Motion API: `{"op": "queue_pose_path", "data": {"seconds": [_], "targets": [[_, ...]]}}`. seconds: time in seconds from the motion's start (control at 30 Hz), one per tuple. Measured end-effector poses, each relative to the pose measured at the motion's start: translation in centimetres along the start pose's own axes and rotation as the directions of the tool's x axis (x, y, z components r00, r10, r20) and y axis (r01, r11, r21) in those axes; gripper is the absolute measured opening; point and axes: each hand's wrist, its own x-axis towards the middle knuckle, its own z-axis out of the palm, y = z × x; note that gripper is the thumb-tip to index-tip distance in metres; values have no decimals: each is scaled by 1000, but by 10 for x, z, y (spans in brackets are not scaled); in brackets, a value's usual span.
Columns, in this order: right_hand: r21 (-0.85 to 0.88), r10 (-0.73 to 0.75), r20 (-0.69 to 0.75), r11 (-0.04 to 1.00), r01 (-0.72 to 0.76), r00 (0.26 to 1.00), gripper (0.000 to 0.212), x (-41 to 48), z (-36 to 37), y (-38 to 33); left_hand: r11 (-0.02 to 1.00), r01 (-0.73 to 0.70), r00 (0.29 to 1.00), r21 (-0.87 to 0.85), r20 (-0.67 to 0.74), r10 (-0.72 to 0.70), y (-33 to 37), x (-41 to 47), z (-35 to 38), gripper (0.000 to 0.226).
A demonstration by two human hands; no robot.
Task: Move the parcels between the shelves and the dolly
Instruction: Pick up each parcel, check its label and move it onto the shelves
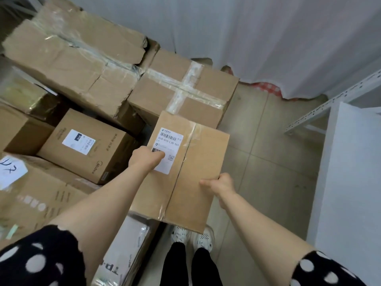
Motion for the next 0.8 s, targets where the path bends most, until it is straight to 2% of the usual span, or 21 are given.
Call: {"op": "queue_pose_path", "data": {"seconds": [0.07,0.2,0.4,0.63,0.8], "targets": [[6,22,8,1000,-22,1000,83,9,16,0,1000,12,1000,13,5,-12,-8,20,1,35],[-51,48,17,998,-47,999,72,26,49,-1,998,65,998,20,12,-66,-30,60,7,39],[-110,106,16,988,-104,994,46,60,87,4,993,110,994,-47,33,-109,-66,118,26,39],[-76,122,59,990,-118,991,51,100,126,33,994,86,995,-70,58,-82,-86,169,55,37],[-33,143,96,990,-141,985,47,116,132,44,996,69,996,-50,67,-66,-91,186,74,47]]}}
